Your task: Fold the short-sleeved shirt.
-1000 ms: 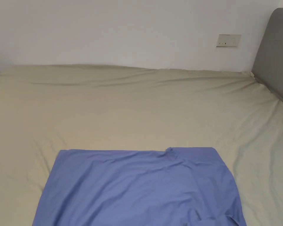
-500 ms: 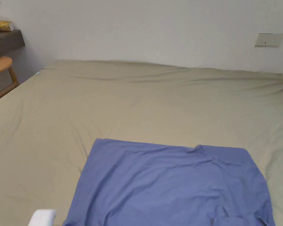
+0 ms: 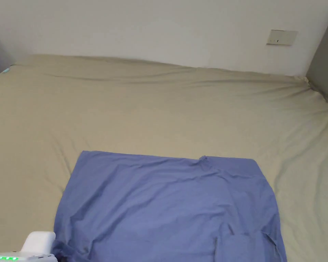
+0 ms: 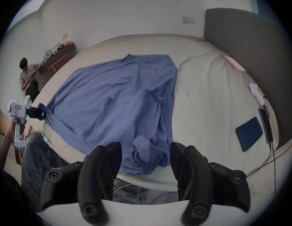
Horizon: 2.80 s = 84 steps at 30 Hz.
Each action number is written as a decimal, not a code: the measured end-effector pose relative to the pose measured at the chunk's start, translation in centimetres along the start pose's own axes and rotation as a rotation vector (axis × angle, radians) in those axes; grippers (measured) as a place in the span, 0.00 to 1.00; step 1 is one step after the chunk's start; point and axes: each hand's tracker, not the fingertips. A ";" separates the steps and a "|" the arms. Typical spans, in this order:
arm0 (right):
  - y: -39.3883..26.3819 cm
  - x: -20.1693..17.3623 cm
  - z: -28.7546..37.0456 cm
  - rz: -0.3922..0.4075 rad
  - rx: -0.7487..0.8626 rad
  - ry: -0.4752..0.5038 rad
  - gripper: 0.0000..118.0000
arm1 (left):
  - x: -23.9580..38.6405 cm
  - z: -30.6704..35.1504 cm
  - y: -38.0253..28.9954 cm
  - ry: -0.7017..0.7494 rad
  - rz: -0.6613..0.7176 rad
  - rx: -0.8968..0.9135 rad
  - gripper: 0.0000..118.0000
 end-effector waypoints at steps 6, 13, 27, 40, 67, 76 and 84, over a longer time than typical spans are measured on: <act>-0.6 -1.0 -3.2 0.122 -0.129 0.014 0.51 | 0.1 1.2 1.7 -0.055 0.061 0.022 0.08; 0.3 -0.4 -5.3 0.016 -0.193 0.054 0.09 | -0.5 1.6 2.3 -0.078 0.117 0.033 0.08; 8.1 3.3 -4.4 -0.249 -0.022 0.161 0.08 | -0.5 1.9 7.9 -0.138 0.152 0.055 0.08; 14.9 2.9 -15.3 -0.157 -0.089 -0.016 0.08 | -0.4 -7.5 12.6 0.002 0.162 -0.026 0.16; 10.0 -3.9 0.8 0.124 0.329 -0.046 0.59 | -0.1 0.7 7.3 0.045 0.084 0.096 0.91; 5.7 -3.1 3.7 0.133 0.297 -0.023 0.59 | -1.9 -9.1 8.3 0.120 0.081 -0.035 0.91; 4.7 -0.7 0.7 0.060 0.204 -0.044 0.59 | -3.1 -10.7 9.5 0.061 0.095 -0.020 0.96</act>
